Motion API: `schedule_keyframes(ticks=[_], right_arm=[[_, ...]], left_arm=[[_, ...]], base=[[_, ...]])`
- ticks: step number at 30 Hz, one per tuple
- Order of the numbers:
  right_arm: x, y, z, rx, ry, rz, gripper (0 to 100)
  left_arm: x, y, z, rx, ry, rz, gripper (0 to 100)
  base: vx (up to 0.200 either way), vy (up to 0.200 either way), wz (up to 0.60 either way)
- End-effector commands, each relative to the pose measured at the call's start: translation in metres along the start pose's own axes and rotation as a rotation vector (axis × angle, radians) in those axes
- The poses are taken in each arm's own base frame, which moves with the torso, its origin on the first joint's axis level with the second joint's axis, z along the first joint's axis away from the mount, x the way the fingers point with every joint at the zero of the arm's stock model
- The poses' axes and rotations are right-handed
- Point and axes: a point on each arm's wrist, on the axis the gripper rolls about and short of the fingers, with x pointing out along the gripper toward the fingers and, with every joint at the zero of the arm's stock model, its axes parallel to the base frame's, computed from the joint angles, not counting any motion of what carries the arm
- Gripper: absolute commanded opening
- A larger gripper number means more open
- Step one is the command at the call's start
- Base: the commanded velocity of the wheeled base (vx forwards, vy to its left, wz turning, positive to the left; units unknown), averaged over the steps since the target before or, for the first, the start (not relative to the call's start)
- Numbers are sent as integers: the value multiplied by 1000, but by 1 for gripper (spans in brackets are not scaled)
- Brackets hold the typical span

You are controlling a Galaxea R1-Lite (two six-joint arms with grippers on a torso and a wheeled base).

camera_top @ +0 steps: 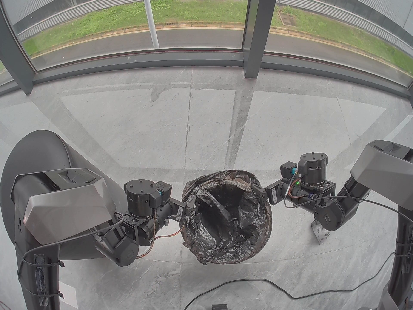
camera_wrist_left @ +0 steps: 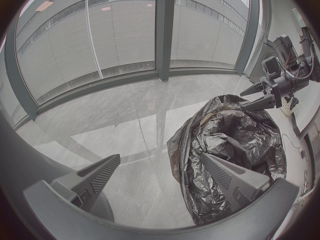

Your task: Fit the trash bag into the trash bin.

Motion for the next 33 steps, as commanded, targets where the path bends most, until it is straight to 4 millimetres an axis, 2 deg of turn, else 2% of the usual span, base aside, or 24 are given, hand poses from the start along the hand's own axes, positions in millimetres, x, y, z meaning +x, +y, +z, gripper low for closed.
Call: schedule_keyframes(ticks=[1,18,33], right_arm=[[1,-3,-5,4,16,-4,100],[20,2,-40,6,26,-3,100],[23,3,-48,42,48,-1,100]], left_arm=[[0,0,0,0,1,0,100],[2,-1,-4,-1,4,0,100],[2,-1,-3,-23,-2,0,100]], base=[[0,0,0],[0,0,0],[0,0,0]])
